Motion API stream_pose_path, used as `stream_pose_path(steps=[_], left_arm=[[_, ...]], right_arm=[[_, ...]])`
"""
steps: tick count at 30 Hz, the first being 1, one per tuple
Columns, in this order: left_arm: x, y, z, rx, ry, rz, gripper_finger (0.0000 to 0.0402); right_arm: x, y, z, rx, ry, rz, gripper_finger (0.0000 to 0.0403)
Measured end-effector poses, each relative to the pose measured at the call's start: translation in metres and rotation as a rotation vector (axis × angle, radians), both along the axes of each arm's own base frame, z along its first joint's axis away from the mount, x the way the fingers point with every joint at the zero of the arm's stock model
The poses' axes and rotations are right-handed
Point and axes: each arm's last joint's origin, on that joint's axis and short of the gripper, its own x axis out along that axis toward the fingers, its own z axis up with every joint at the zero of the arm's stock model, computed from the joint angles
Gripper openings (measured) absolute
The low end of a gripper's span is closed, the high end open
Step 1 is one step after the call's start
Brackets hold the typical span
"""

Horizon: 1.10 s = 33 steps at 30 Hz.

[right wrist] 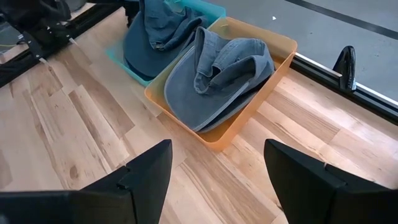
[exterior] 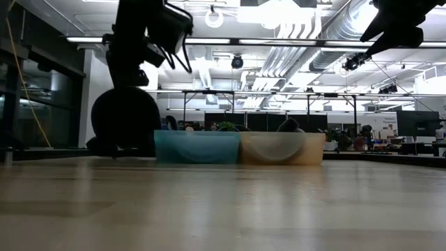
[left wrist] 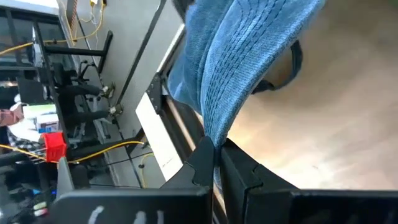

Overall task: Pick & Place hat
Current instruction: Put the blue cap into the green bin

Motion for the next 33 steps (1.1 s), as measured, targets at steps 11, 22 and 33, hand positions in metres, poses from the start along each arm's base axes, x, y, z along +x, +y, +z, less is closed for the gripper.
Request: stream_pose_path(steps=[11,22,33], left_arm=[[-0.010,0.001,0.034,0.035,-0.108,-0.016,0.0001],[-0.008,0.005,0.085,0.175,-0.184,-0.120,0.0001],[-0.010,0.006,0.157,0.340,-0.401,-0.125,0.0001]], right_arm=[[0.000,0.000,0.000,-0.007,0.003,-0.009,0.0249],[0.000,0.000,0.000,-0.008,0.004,-0.008,0.0249],[0.000,0.000,0.000,-0.008,0.004,-0.007,0.0249]])
